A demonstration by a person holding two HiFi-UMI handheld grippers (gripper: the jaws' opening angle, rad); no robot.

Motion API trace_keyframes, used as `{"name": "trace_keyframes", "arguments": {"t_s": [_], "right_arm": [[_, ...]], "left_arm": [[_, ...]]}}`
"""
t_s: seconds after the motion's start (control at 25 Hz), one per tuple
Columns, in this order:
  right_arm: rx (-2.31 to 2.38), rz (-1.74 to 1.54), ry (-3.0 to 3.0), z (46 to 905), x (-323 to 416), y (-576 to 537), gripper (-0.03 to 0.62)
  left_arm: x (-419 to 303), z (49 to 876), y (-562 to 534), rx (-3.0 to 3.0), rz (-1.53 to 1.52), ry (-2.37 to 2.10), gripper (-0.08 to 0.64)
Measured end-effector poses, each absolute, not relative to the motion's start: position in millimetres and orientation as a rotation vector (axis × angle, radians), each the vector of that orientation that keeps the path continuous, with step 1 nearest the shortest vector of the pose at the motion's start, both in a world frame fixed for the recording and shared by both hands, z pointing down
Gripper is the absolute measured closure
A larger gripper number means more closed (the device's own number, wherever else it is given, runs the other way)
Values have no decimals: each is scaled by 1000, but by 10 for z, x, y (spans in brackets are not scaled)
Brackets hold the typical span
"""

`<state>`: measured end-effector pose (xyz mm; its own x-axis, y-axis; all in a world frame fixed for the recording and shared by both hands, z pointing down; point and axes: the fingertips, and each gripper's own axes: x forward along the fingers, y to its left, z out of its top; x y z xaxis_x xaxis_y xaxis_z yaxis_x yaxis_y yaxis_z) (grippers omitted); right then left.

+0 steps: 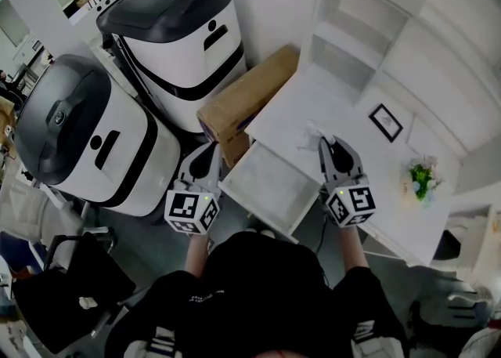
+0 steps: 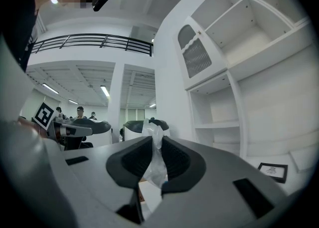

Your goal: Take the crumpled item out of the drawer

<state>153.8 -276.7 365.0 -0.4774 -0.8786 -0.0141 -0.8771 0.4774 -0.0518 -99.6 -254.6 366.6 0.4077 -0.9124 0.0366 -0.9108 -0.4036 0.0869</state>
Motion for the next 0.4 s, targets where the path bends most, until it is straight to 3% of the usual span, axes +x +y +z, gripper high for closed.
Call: {"name": "trace_keyframes", "arguments": {"t_s": [0.4], "right_arm": [[-1565,-87,2658,3690,1568,-2746,548]], "left_arm": [[-921,3702,-2510,2552,-13,-1645,562]]}}
